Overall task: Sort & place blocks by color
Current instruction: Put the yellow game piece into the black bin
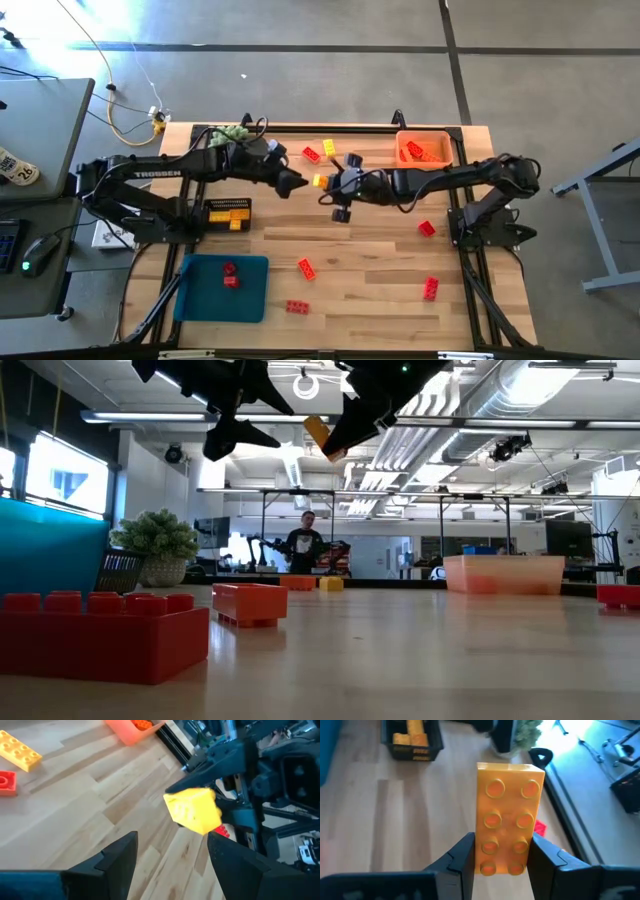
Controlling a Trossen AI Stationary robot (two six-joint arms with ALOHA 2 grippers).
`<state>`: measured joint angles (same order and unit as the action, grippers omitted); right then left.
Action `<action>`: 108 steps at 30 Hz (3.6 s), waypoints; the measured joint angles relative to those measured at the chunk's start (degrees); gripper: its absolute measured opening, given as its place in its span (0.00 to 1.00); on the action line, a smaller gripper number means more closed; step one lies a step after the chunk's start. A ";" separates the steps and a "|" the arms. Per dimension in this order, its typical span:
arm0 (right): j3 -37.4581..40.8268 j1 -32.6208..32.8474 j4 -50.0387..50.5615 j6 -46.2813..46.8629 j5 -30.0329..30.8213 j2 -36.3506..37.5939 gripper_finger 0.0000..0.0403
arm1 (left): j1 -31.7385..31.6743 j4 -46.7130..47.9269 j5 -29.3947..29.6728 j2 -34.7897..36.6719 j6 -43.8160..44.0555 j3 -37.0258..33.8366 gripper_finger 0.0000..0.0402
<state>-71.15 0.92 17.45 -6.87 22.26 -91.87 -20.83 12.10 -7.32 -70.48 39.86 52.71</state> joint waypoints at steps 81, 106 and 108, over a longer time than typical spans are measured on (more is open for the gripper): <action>-10.85 -1.27 6.20 6.90 7.76 -10.63 0.28 | -0.56 -8.17 6.50 -8.04 -5.85 0.00 0.49; -10.87 -1.17 10.65 8.68 6.17 -10.63 0.50 | -0.38 -4.43 6.87 -7.98 -17.44 0.00 0.17; -10.87 -1.19 12.35 10.62 5.97 -10.63 0.50 | -0.22 -2.47 6.84 -7.96 -17.83 0.00 0.17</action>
<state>-82.02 -0.27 29.80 3.75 28.23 -102.50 -21.05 9.63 -0.48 -78.44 22.02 52.71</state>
